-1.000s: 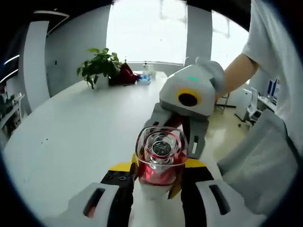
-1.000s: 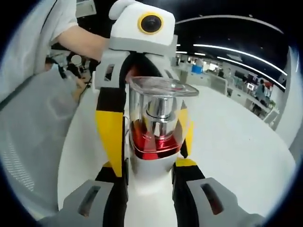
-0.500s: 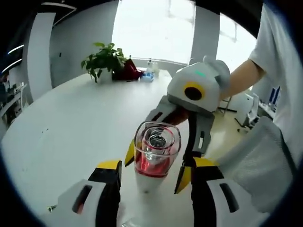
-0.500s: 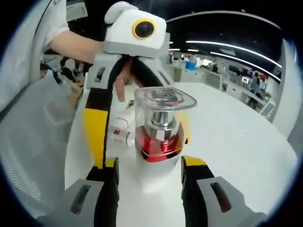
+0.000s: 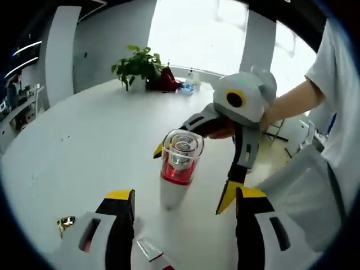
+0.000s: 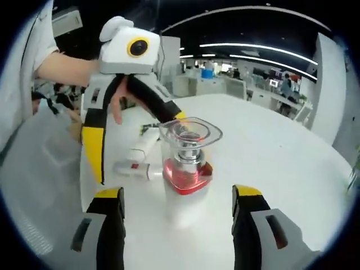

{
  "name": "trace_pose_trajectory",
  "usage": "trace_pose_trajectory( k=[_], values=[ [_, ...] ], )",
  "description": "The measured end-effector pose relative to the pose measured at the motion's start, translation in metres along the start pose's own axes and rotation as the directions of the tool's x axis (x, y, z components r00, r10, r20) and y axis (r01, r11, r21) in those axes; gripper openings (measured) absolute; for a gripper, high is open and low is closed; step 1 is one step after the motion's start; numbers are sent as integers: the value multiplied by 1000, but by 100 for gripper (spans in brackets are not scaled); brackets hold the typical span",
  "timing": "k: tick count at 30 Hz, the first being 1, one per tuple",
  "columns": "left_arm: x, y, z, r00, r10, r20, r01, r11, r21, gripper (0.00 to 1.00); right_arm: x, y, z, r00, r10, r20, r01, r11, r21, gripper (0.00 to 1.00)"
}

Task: Arrange the skincare products in the storage area until every visible bottle or jar stands upright without overlapping.

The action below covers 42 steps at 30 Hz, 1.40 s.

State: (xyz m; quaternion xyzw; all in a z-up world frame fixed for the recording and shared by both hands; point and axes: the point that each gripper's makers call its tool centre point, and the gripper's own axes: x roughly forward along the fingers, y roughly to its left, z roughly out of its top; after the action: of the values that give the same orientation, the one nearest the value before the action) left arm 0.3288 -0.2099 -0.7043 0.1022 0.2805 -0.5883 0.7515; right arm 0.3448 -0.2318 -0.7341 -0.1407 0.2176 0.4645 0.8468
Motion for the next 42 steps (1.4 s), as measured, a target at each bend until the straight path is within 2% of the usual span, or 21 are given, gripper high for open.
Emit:
trace_pose_trajectory(
  k=[5, 7, 9, 13, 14, 18, 20, 23, 31, 42],
  values=[
    [-12, -7, -4, 1000, 19, 13, -18, 998, -54, 75, -8, -1, 3, 998, -60, 8, 60, 997, 56, 87],
    [-20, -6, -9, 999, 40, 27, -37, 994, -105, 75, -13, -1, 5, 995, -101, 8, 100, 992, 82, 87],
    [-28, -6, -11, 997, 61, 46, -54, 988, -147, 76, -17, -1, 4, 991, -134, -6, 133, 983, 125, 88],
    [-43, -8, -16, 993, 81, 84, -61, 973, -220, 77, -25, 3, 10, 985, -172, 3, 168, 966, 195, 91],
    [-47, -9, -17, 992, 89, 88, -67, 971, -231, 79, -26, 4, 11, 985, -174, 6, 169, 965, 203, 93],
    [-66, -9, -22, 983, 140, 123, -103, 958, -267, 86, -35, 8, 11, 974, -226, -14, 221, 934, 279, 94],
    [-77, -9, -20, 972, 173, 156, -123, 951, -283, 88, -37, 11, 10, 974, -226, -15, 219, 926, 306, 95],
    [-90, -11, -22, 963, 209, 172, -149, 940, -308, 91, -40, 21, 9, 972, -234, -7, 224, 921, 319, 95],
    [-120, -8, -44, 946, 284, 154, -214, 908, -361, 94, -43, 39, 18, 972, -235, 9, 216, 906, 365, 95],
    [-147, -27, -71, 925, 358, 128, -281, 869, -407, 94, -46, 63, 13, 971, -238, 1, 220, 899, 378, 94]
  ],
)
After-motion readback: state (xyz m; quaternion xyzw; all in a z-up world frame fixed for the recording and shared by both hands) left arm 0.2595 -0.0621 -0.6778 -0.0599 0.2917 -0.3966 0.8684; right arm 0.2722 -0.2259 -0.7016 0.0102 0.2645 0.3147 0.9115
